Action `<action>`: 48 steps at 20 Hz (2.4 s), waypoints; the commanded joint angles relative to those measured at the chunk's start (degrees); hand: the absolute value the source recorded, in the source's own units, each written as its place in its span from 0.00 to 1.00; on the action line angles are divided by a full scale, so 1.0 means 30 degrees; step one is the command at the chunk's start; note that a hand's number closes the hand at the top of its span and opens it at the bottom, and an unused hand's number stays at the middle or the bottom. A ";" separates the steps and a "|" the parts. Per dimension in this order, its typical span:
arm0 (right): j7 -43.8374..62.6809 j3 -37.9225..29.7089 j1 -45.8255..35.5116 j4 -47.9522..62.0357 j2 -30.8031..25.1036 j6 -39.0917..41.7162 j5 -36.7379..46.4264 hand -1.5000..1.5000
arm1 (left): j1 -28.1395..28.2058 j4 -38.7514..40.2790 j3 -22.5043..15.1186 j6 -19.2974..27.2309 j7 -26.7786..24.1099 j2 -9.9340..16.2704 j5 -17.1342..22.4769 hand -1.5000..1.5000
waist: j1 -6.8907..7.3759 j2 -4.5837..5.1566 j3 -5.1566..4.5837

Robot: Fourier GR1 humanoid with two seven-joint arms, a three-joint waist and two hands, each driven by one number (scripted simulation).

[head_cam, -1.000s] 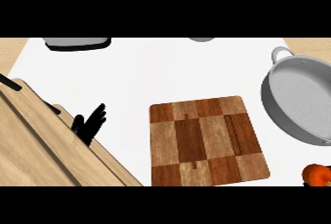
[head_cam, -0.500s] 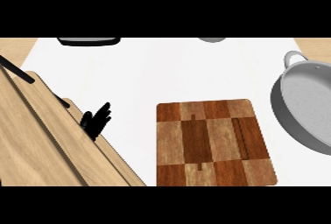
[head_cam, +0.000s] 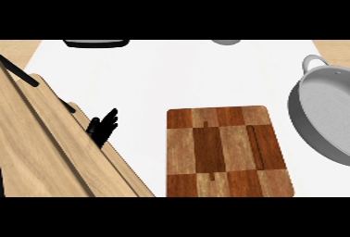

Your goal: Pick the squash from the cutting board and place it in the pot

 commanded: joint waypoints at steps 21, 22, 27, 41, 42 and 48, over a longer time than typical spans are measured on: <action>1.4572 0.7970 -1.1484 0.2209 -0.6142 0.1057 0.9416 1.00 | -0.0640 0.0062 0.0082 -0.0230 -0.0162 -0.0916 -0.0662 0.50 | 0.0738 0.0284 0.0040; 1.6221 0.9012 -1.1735 0.1763 -0.6270 0.0671 1.0817 1.00 | -0.0709 0.0286 0.0263 -0.0982 -0.0360 -0.0470 -0.0285 0.50 | 0.1008 0.0353 0.0021; 1.7316 1.1302 -1.4355 0.5636 -0.6401 0.1751 1.3980 1.00 | -0.1823 0.0591 -0.0159 -0.0500 0.0218 -0.1286 -0.0666 0.50 | 0.1188 0.0430 0.0041; 1.6306 1.0061 -2.0261 1.3688 -0.2620 0.4176 1.2390 0.00 | -0.1195 0.0731 0.0444 -0.0735 -0.0084 -0.1036 -0.0546 0.50 | 0.0549 0.0314 0.0076; 1.5572 0.9542 -2.0214 1.3863 -0.2221 0.2850 1.2111 0.00 | -0.1303 0.0631 0.0211 -0.0562 0.0239 -0.1214 -0.0713 0.50 | 0.0626 0.0365 0.0104; 1.3639 0.5991 -2.1582 1.2236 -0.1167 -0.2041 0.9489 0.00 | -0.0752 0.0479 0.0451 -0.0765 -0.0294 -0.0926 -0.0564 0.50 | 0.0404 0.0225 0.0091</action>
